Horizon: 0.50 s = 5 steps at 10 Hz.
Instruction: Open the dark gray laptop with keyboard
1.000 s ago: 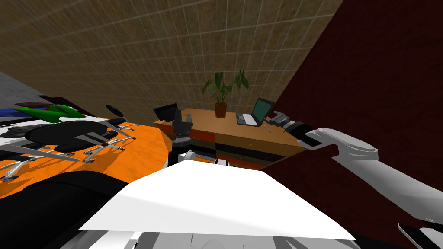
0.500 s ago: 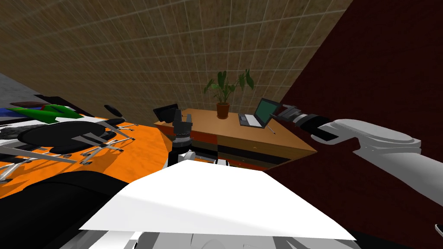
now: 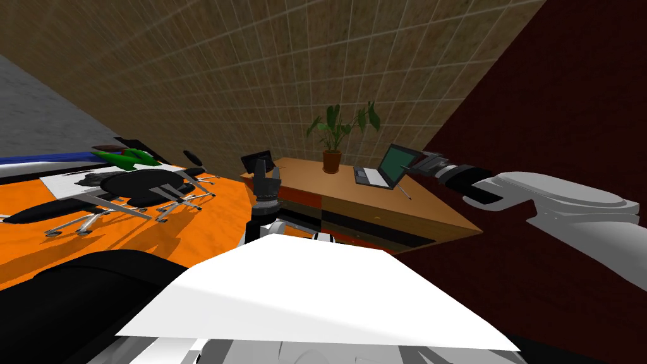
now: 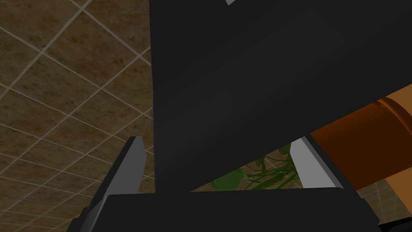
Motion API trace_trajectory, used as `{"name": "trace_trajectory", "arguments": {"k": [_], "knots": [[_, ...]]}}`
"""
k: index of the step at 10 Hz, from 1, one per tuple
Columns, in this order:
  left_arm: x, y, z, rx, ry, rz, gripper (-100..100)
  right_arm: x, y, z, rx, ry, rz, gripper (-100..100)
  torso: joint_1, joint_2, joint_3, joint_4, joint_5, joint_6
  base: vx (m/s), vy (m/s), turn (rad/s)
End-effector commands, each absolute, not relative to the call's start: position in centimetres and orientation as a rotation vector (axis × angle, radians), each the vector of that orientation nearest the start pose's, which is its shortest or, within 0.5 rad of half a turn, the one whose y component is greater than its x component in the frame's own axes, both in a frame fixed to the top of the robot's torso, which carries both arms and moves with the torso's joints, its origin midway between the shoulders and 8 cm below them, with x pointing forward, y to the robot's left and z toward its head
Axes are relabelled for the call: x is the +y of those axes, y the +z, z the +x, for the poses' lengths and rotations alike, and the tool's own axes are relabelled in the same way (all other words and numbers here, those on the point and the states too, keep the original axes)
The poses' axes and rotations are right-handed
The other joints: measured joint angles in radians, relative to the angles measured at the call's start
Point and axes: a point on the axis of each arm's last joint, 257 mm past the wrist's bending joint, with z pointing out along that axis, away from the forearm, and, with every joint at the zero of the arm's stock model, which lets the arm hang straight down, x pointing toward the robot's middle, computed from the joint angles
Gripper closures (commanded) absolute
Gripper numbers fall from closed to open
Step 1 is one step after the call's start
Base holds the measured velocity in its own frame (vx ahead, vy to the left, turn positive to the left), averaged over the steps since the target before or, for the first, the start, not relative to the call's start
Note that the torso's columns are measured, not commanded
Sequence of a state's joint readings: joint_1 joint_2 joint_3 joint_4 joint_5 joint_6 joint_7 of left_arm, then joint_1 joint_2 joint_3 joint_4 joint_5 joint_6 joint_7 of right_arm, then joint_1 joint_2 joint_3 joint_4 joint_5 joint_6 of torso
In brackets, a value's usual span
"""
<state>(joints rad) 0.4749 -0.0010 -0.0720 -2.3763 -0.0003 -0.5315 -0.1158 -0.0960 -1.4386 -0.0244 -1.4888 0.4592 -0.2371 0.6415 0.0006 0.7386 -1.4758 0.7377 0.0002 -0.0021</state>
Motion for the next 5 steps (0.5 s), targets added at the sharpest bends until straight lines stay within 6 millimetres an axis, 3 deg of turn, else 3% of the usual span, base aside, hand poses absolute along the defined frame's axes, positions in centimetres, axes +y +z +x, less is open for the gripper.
{"name": "trace_trajectory", "arguments": {"k": [1,3,4,5], "knots": [[25.0,7.9,32.0,0.527,-1.305,-0.509,0,-53.1,8.0,55.0,1.371,-0.707,-0.8,-100,0.001,0.0,0.0,0.0,0.0,0.0,-0.151,-0.03,0.354],[25.0,7.9,32.0,0.527,-1.305,-0.509,0,-53.9,8.1,54.9,1.379,-0.722,-0.789,-100,0.001,-0.004,-0.002,-0.001,0.0,0.002,-0.063,-0.007,0.108],[25.0,7.9,32.0,0.527,-1.305,-0.509,0,-53.4,8.0,54.7,1.375,-0.715,-0.795,-100,0.0,-0.005,-0.003,-0.001,0.0,0.002,-0.016,-0.003,0.02],[25.0,7.9,32.0,0.527,-1.304,-0.509,0,-52.4,7.9,55.0,1.363,-0.693,-0.812,100,0.0,-0.005,-0.003,-0.001,0.0,0.002,0.043,0.011,-0.224]]}}
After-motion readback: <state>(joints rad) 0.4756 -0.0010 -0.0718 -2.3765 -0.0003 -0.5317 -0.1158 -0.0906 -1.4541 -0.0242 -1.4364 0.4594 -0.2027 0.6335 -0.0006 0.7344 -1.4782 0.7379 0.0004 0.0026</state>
